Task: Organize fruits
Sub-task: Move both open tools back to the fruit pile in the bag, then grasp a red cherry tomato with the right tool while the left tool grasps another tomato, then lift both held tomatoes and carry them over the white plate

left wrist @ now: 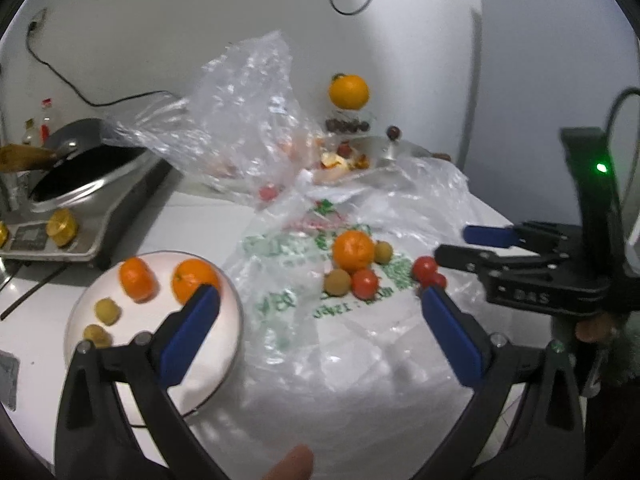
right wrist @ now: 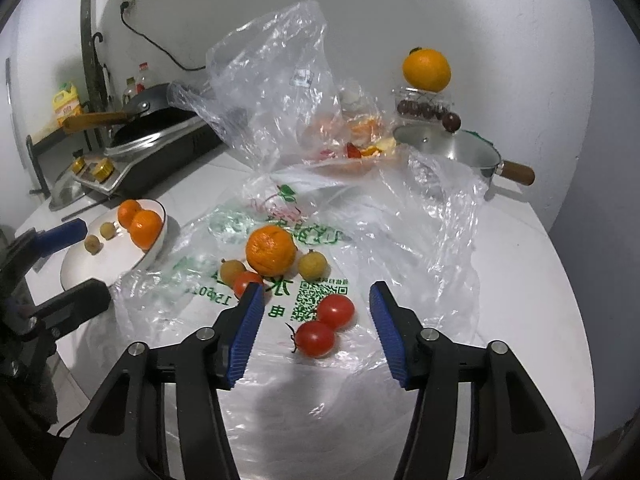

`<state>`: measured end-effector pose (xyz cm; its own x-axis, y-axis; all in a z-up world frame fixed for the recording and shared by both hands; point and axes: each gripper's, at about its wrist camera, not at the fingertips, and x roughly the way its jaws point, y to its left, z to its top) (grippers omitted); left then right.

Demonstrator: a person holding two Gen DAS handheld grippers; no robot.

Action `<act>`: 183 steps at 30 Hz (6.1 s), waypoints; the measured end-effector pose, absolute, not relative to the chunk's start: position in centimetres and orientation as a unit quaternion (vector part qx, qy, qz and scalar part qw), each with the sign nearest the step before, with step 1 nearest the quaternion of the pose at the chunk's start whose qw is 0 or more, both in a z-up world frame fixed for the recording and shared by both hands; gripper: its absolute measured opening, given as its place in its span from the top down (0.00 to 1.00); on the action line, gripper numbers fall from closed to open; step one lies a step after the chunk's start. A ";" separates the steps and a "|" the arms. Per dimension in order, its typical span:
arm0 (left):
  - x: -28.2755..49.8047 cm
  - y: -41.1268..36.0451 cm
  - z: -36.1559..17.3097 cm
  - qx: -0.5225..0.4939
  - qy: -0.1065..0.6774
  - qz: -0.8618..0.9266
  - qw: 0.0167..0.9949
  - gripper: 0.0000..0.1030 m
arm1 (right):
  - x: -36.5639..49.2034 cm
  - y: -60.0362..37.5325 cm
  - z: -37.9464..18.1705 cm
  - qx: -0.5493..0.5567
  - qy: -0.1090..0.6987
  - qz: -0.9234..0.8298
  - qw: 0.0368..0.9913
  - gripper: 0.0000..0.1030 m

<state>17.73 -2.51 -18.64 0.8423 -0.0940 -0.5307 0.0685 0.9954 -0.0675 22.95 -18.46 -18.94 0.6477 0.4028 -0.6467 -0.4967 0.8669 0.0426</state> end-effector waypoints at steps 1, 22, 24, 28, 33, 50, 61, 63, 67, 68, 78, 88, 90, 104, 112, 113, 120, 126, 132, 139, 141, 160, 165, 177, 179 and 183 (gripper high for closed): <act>17.8 -2.7 -18.8 -0.021 0.278 -0.048 0.959 0.01 | 23.1 -18.4 -19.1 -0.070 0.341 0.250 0.904 0.51; 20.3 -4.4 -20.5 -0.022 0.287 -0.054 0.956 0.01 | 27.3 -17.4 -22.3 -0.069 0.405 0.250 0.877 0.60; 20.4 -4.7 -20.5 -0.017 0.284 -0.052 0.957 0.01 | 27.5 -17.3 -22.6 -0.069 0.411 0.253 0.873 0.63; 20.4 -5.6 -20.4 -0.005 0.271 -0.057 0.961 0.01 | 27.7 -17.5 -22.6 -0.067 0.408 0.258 0.873 0.71; 20.4 -7.1 -20.4 0.014 0.258 -0.052 0.965 0.01 | 27.5 -18.1 -22.1 -0.065 0.394 0.267 0.877 0.71; 23.1 -11.7 -21.1 0.042 0.301 -0.099 0.948 0.25 | 26.9 -23.4 -20.0 -0.033 0.348 0.268 0.898 0.71; 26.1 -13.6 -22.9 0.060 0.362 -0.112 0.923 0.53 | 27.2 -25.3 -20.4 -0.020 0.344 0.272 0.898 0.71; 26.5 -13.7 -23.2 0.063 0.370 -0.114 0.920 0.56 | 27.4 -25.5 -20.5 -0.016 0.344 0.273 0.898 0.71; 27.1 -14.3 -23.7 0.073 0.392 -0.123 0.909 0.59 | 27.5 -25.8 -20.7 -0.012 0.345 0.276 0.897 0.71; 27.3 -14.5 -23.9 0.075 0.397 -0.125 0.906 0.62 | 27.5 -25.8 -20.7 -0.012 0.345 0.277 0.897 0.71; 27.4 -14.9 -24.1 0.079 0.402 -0.137 0.902 0.73 | 27.3 -25.9 -20.6 -0.011 0.345 0.278 0.896 0.71; 26.0 -14.8 -23.6 0.080 0.392 -0.141 0.906 0.73 | 26.7 -25.5 -20.0 -0.017 0.342 0.272 0.899 0.71; 25.7 -14.7 -23.4 0.081 0.389 -0.141 0.907 0.73 | 26.4 -25.4 -19.8 -0.019 0.340 0.272 0.900 0.71; 23.1 -12.2 -20.3 0.065 0.350 -0.127 0.926 0.73 | 24.0 -23.5 -17.5 -0.035 0.319 0.277 0.906 0.71; 21.7 -10.5 -19.3 0.054 0.335 -0.118 0.933 0.73 | 22.6 -21.8 -16.4 -0.048 0.312 0.281 0.906 0.71; 21.6 -10.2 -19.2 0.052 0.334 -0.117 0.934 0.73 | 22.5 -21.5 -16.3 -0.050 0.311 0.282 0.906 0.71; 20.2 -8.0 -18.2 0.039 0.321 -0.110 0.940 0.73 | 21.6 -19.6 -15.6 -0.061 0.306 0.287 0.906 0.71; 19.2 -5.8 -17.9 0.031 0.313 -0.101 0.944 0.73 | 21.2 -17.7 -15.2 -0.069 0.305 0.294 0.903 0.71; 18.5 -3.5 -17.7 0.019 0.306 -0.092 0.947 0.73 | 21.1 -15.6 -15.1 -0.077 0.307 0.299 0.900 0.71; 17.8 -0.8 -17.6 0.001 0.297 -0.085 0.951 0.73 | 20.8 -12.9 -15.0 -0.094 0.308 0.305 0.896 0.71; 17.7 -0.1 -17.7 -0.005 0.296 -0.084 0.952 0.73 | 20.7 -12.1 -15.1 -0.099 0.310 0.306 0.895 0.71; 15.5 6.7 -19.3 -0.019 0.287 -0.037 0.957 0.73 | 20.0 -3.3 -15.8 -0.152 0.319 0.338 0.872 0.71; 14.9 8.2 -20.0 -0.025 0.291 -0.027 0.956 0.73 | 19.8 -1.2 -15.9 -0.163 0.320 0.351 0.865 0.71; 13.7 11.0 -21.5 -0.036 0.302 0.003 0.953 0.73 | 19.0 2.0 -17.4 -0.176 0.334 0.366 0.851 0.71; 13.5 11.6 -21.7 -0.037 0.303 0.008 0.952 0.73 | 18.8 2.5 -17.7 -0.179 0.337 0.368 0.848 0.71; 13.4 12.4 -21.9 -0.033 0.306 0.020 0.951 0.73 | 18.3 3.4 -18.0 -0.187 0.339 0.372 0.844 0.71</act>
